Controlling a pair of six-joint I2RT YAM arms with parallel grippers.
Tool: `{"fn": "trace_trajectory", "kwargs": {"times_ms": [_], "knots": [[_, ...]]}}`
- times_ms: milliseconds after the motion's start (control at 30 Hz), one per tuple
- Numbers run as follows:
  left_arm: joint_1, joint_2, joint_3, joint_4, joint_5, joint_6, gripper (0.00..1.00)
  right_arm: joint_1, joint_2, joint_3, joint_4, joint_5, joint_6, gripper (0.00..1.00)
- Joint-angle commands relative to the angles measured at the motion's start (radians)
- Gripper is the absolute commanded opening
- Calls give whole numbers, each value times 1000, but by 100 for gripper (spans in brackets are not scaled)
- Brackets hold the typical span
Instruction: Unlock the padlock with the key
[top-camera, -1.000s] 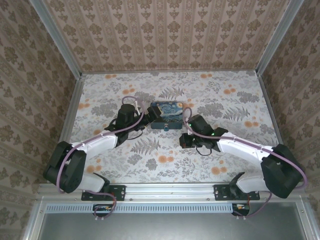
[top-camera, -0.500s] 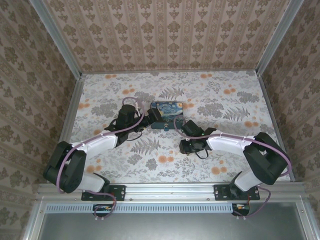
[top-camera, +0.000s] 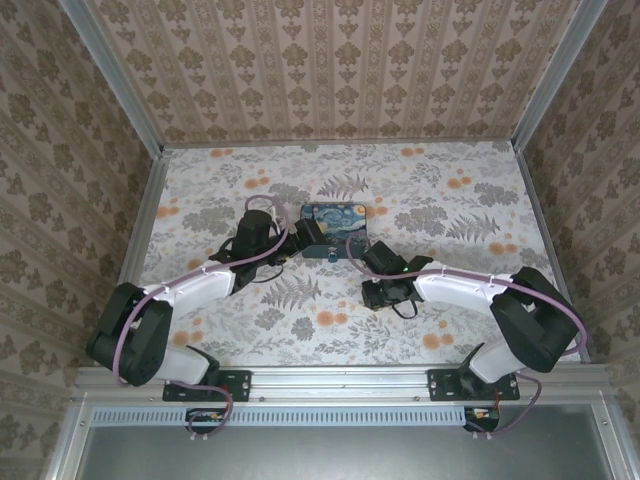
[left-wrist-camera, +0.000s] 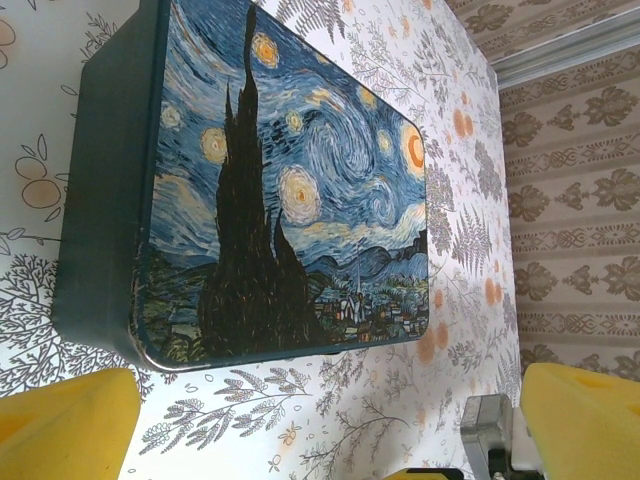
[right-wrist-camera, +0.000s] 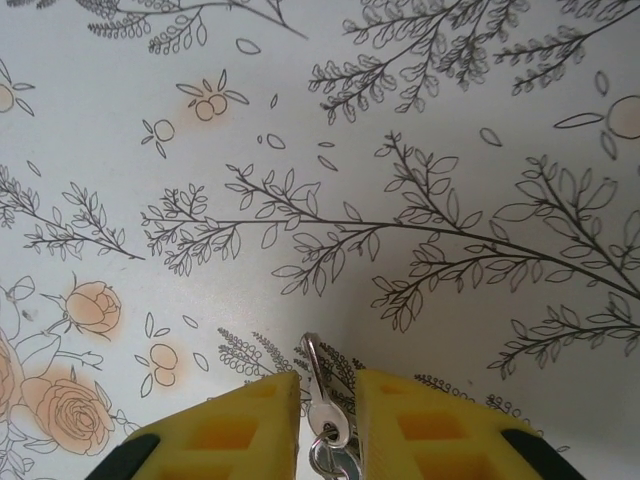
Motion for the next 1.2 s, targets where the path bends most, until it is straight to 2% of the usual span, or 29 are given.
{"fn": "trace_trajectory", "kwargs": {"times_ms": [0,633,800,967,1167], "knots": [[-3,-22,23,-2,-4,25,100,12,15,17,-34,21,-9,23],[-2,-12,23,5,-2,26,100,60,29,-23,-39,62,11,26],[-2,-12,17,10,-3,23,100,76,45,-30,-30,72,16,18],[-2,-14,12,14,-5,20,100,84,57,-26,-26,79,21,2],[-2,-24,12,7,-2,24,100,81,-18,15,-70,76,4,0]]}}
